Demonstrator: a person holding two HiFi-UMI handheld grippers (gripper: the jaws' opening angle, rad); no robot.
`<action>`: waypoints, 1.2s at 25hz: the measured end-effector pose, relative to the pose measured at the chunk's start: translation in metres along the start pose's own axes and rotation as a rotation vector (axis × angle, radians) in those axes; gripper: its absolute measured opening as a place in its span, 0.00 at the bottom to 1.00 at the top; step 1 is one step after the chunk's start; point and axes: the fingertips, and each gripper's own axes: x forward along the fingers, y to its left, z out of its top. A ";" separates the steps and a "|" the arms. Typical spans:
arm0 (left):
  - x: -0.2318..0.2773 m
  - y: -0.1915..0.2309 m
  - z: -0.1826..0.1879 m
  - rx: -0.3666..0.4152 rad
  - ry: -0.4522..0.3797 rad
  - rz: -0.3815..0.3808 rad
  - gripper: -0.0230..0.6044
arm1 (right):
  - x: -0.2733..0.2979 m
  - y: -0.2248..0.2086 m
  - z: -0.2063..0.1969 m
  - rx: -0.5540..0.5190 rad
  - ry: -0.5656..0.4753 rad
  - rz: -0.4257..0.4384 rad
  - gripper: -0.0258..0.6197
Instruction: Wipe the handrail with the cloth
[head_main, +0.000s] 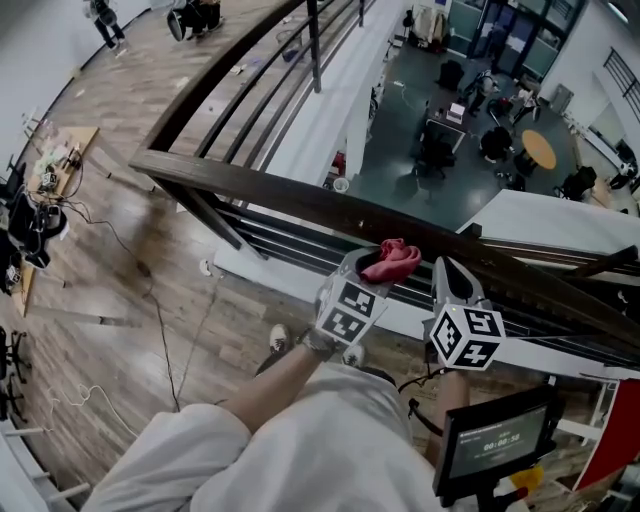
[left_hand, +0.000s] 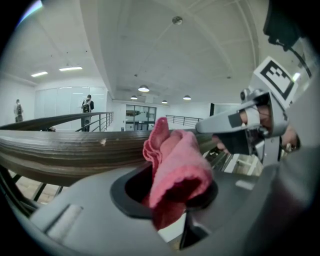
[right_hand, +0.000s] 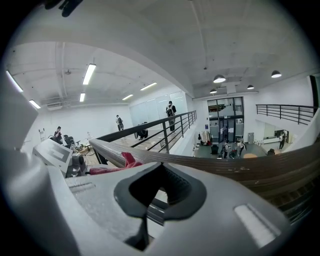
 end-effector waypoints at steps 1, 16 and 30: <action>0.000 0.001 -0.003 -0.003 0.004 -0.002 0.24 | 0.001 0.002 0.000 0.000 -0.001 0.001 0.04; -0.024 0.035 -0.004 -0.002 -0.010 -0.019 0.24 | 0.024 0.040 0.006 -0.014 0.016 0.005 0.04; -0.042 0.063 -0.005 -0.022 -0.030 -0.016 0.26 | 0.036 0.069 0.012 -0.030 0.026 0.015 0.04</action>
